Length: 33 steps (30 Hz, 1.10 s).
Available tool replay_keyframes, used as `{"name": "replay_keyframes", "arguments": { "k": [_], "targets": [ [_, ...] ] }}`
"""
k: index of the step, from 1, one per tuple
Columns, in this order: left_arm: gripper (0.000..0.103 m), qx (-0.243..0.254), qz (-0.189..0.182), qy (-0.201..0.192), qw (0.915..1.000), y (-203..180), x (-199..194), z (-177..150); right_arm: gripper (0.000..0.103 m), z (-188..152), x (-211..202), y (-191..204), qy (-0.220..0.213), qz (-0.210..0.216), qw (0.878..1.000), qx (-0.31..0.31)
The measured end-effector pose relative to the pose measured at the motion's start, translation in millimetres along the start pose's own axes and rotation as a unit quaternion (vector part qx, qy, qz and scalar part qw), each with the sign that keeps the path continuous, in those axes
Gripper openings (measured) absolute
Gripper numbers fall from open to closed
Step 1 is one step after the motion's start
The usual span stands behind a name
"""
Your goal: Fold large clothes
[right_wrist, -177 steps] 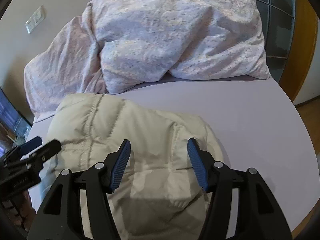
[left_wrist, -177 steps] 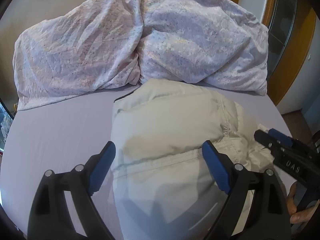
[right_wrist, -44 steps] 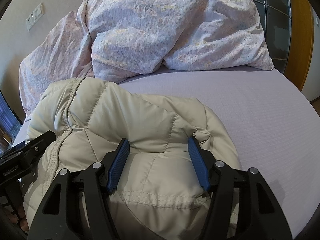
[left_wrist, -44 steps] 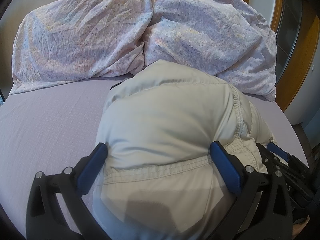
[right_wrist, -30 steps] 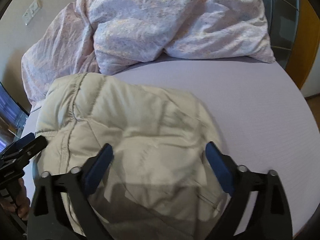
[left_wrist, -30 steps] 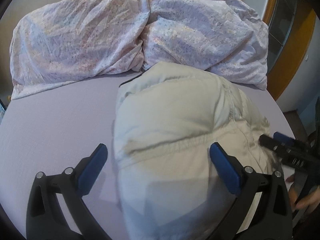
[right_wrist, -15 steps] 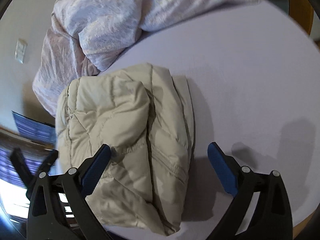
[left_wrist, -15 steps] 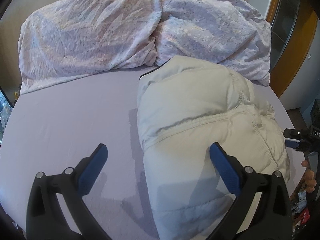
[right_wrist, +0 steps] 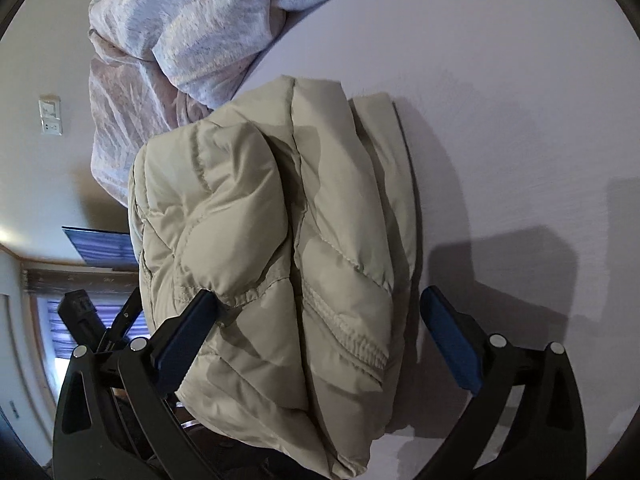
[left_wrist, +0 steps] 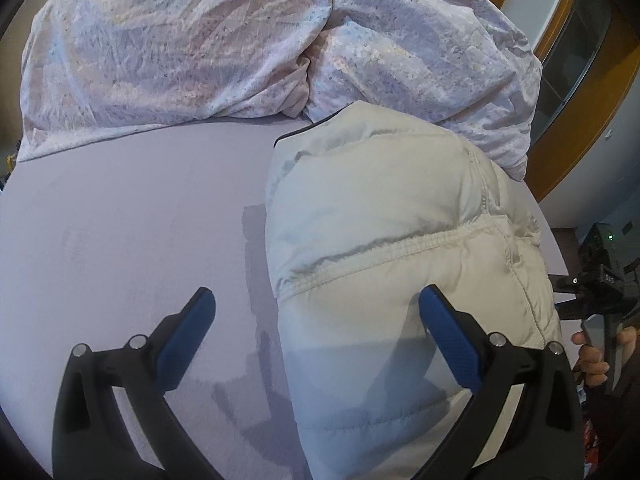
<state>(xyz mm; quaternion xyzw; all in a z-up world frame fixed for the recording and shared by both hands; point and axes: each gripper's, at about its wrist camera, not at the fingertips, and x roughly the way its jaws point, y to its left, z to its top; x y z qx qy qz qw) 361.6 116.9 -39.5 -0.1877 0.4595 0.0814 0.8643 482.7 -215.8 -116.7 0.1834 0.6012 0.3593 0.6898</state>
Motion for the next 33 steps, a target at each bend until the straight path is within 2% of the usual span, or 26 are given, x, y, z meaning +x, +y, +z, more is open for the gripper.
{"name": "replay_keyframes", "arguments": {
  "k": [6, 11, 13, 20, 22, 23, 25, 26, 30, 33],
  "targets": [
    [0.101, -0.011, -0.018, 0.007, 0.9998, 4, 11, 6, 0.102, 0, 12, -5, 0.025, 0.032, 0.999, 0.014],
    [0.101, -0.009, -0.029, 0.009, 0.9995, 6, 20, 16, 0.102, 4, 23, 0, 0.045, 0.037, 0.998, 0.009],
    [0.101, -0.008, -0.032, 0.009, 0.9994, 7, 16, 10, 0.102, 5, 28, 0, 0.052, 0.041, 0.998, 0.011],
    [0.101, -0.004, -0.051, 0.014, 0.9986, 3, 42, 45, 0.102, 1, 38, 2, 0.065, 0.072, 0.995, 0.010],
    [0.101, -0.007, -0.059, 0.015, 0.9981, 8, 22, 9, 0.102, 0, 37, 0, 0.064, 0.075, 0.995, 0.011],
    [0.101, -0.008, -0.063, 0.016, 0.9979, 9, 18, 1, 0.102, 0, 37, 0, 0.063, 0.076, 0.995, 0.011],
    [0.101, -0.013, -0.076, 0.019, 0.9968, 14, -33, -58, 0.102, -2, 38, 0, 0.060, 0.078, 0.995, 0.011],
    [0.101, -0.018, -0.084, 0.023, 0.9960, 17, -46, -74, 0.102, -3, 38, 0, 0.058, 0.081, 0.995, 0.010],
    [0.101, -0.074, -0.142, 0.055, 0.9855, 34, -32, -80, 0.102, -10, 39, -2, 0.048, 0.102, 0.994, 0.007],
    [0.101, -0.097, -0.164, 0.065, 0.9795, 40, -24, -83, 0.102, -13, 38, -4, 0.040, 0.110, 0.993, 0.007]
  ]
}}
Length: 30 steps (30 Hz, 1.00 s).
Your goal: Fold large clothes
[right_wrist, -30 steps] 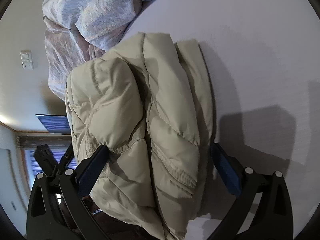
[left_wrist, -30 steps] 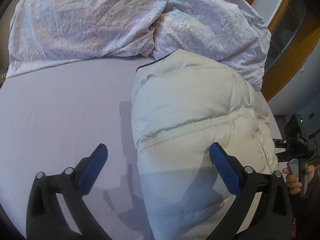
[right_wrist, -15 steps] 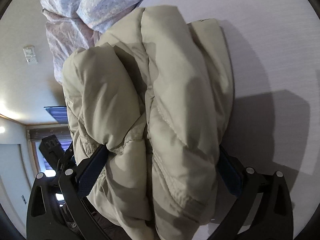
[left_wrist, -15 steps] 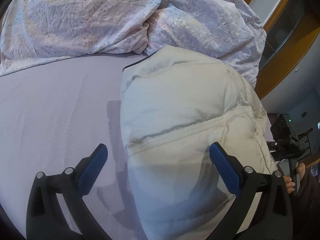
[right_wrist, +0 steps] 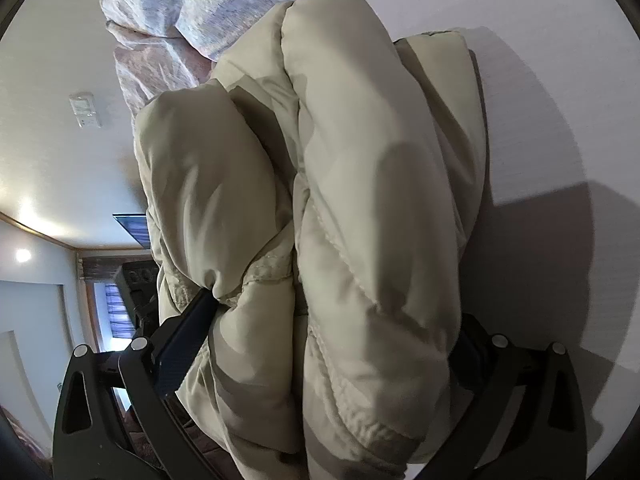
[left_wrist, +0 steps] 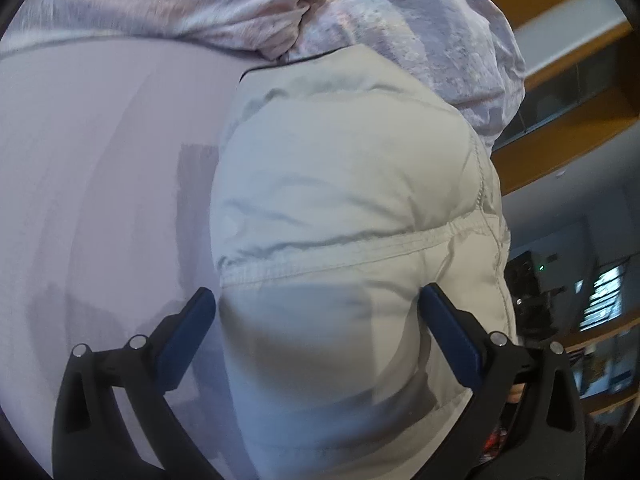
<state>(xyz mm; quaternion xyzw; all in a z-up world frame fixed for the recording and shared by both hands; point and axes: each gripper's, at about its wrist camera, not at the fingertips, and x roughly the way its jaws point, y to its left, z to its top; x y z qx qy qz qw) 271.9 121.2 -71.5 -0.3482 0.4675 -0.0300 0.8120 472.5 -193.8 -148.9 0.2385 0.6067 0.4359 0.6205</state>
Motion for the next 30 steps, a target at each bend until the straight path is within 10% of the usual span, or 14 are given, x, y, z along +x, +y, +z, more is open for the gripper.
{"name": "replay_keyframes", "arguments": {
  "k": [9, 20, 30],
  "targets": [
    [0.101, -0.009, -0.018, 0.011, 0.9997, -1, 9, 3, 0.093, -4, 3, 10, -0.021, -0.007, 1.000, -0.004],
    [0.066, -0.005, 0.008, -0.022, 0.9997, 5, -26, 37, 0.060, 6, 22, 69, -0.045, 0.025, 0.997, -0.055],
    [0.066, -0.034, 0.034, -0.088, 0.9950, 45, -71, 100, 0.058, 57, 61, 127, -0.029, 0.027, 0.992, -0.116]
  ]
}}
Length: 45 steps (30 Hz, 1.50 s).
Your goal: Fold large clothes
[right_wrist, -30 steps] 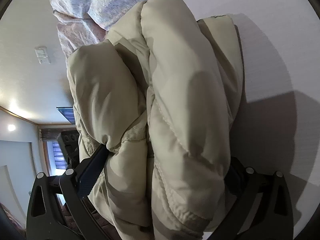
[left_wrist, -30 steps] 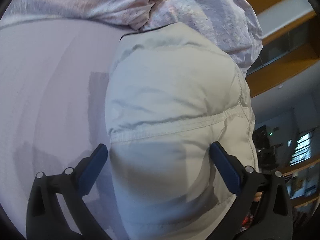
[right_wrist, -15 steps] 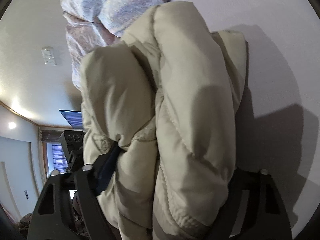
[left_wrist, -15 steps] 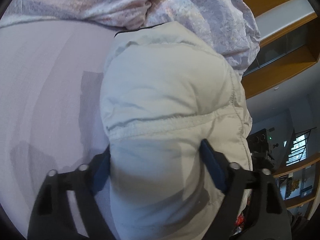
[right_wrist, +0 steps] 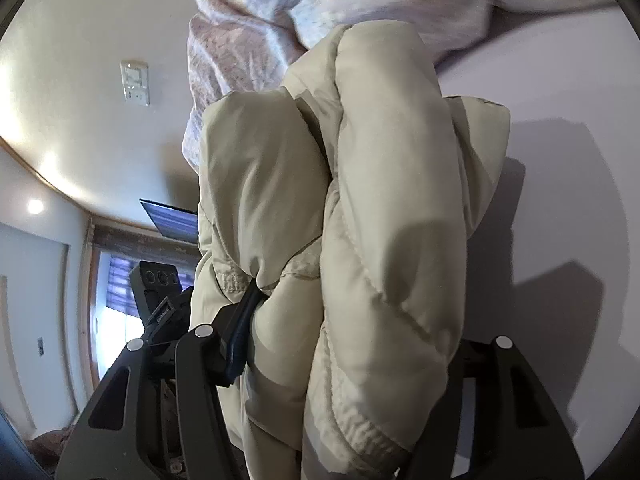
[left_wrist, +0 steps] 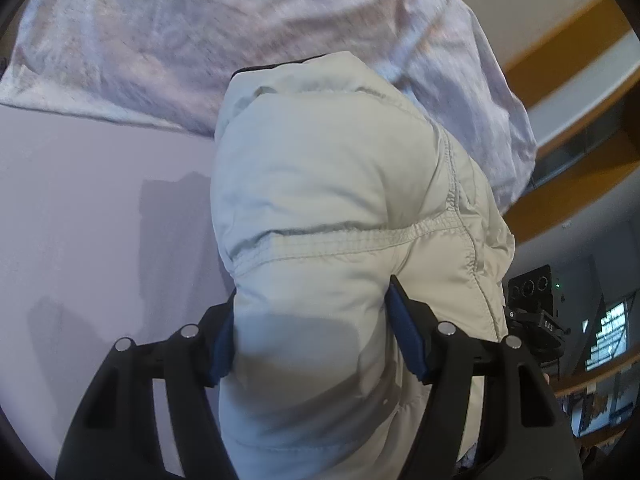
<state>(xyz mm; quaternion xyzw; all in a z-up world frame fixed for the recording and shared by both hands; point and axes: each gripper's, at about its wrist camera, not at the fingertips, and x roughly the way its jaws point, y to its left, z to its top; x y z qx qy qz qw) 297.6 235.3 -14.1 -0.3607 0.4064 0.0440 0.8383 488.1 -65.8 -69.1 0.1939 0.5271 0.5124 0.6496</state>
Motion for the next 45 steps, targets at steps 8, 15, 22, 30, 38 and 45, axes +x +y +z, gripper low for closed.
{"name": "replay_keyframes", "arguments": {
  "k": [8, 15, 22, 30, 38, 45],
  "targets": [
    [0.066, -0.016, 0.029, -0.019, 0.9993, 26, 14, 34, 0.058, 24, 22, 3, 0.012, -0.029, 0.999, -0.010],
    [0.067, -0.018, 0.060, -0.022, 0.9978, 38, 37, 48, 0.058, 22, 33, -14, 0.019, -0.068, 0.997, 0.008],
    [0.077, -0.012, 0.089, -0.024, 0.9957, 30, 46, 55, 0.081, 28, 36, -7, 0.008, -0.145, 0.989, 0.015],
    [0.086, 0.070, 0.184, -0.078, 0.9774, -7, 25, 53, 0.085, 25, -13, 39, -0.056, -0.277, 0.956, -0.072],
    [0.093, 0.148, 0.222, -0.113, 0.9572, -51, 23, 47, 0.065, 19, -1, 113, -0.098, -0.298, 0.932, -0.184],
    [0.093, 0.160, 0.224, -0.093, 0.9568, -59, 43, 46, 0.039, 18, 61, 143, -0.072, -0.295, 0.922, -0.241]
  ]
}}
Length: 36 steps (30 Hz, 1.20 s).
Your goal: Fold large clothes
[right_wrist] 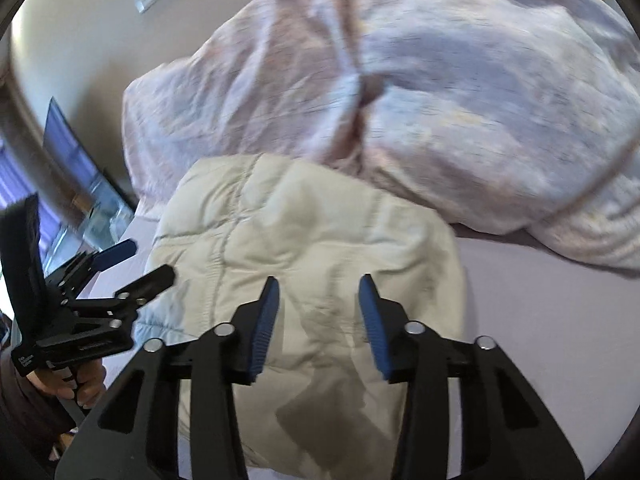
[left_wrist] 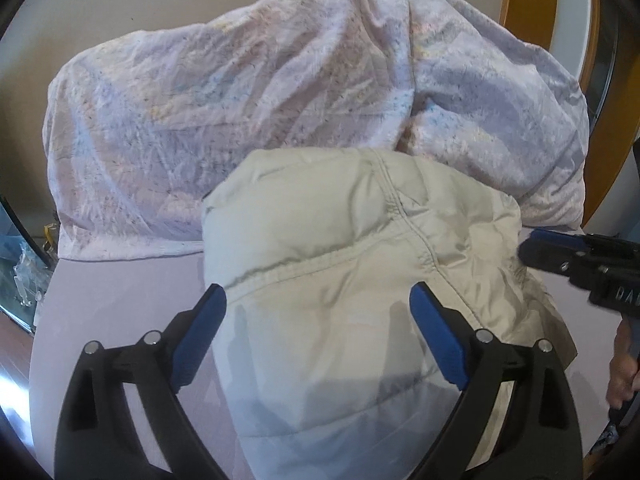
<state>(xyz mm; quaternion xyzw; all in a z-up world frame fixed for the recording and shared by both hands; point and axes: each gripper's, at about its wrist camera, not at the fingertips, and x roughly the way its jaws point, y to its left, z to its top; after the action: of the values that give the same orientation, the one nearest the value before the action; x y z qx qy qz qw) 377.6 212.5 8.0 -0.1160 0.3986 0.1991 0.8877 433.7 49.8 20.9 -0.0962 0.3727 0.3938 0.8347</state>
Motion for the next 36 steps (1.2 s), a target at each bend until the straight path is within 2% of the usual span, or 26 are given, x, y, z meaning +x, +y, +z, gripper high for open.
{"name": "replay_keyframes", "arguments": {
  "k": [7, 12, 23, 28, 31, 33, 36],
  "targets": [
    [0.093, 0.005, 0.000, 0.009, 0.9999, -2, 13, -5, 0.038, -17, 37, -7, 0.017, -0.020, 1.000, 0.013],
    [0.099, 0.008, 0.005, 0.011, 0.9999, -5, 24, -7, 0.037, -29, 49, -17, 0.019, -0.028, 0.999, 0.037],
    [0.101, 0.011, 0.016, 0.007, 0.9998, -4, 51, -17, 0.037, -43, 57, -18, -0.007, -0.037, 0.999, 0.035],
    [0.101, -0.005, 0.006, 0.016, 0.9998, 6, 56, -19, 0.039, -29, 32, -22, -0.049, -0.017, 0.996, 0.068],
    [0.101, -0.005, 0.008, 0.015, 0.9998, 6, 56, -20, 0.046, -15, 25, -25, -0.068, -0.034, 0.995, 0.068],
    [0.101, -0.005, 0.009, 0.015, 0.9998, 6, 55, -20, 0.046, -10, 33, -27, -0.054, -0.050, 0.995, 0.063],
    [0.101, -0.004, 0.008, 0.014, 0.9999, 5, 55, -20, 0.046, -15, 61, -28, -0.006, -0.079, 0.996, 0.048]
  ]
}}
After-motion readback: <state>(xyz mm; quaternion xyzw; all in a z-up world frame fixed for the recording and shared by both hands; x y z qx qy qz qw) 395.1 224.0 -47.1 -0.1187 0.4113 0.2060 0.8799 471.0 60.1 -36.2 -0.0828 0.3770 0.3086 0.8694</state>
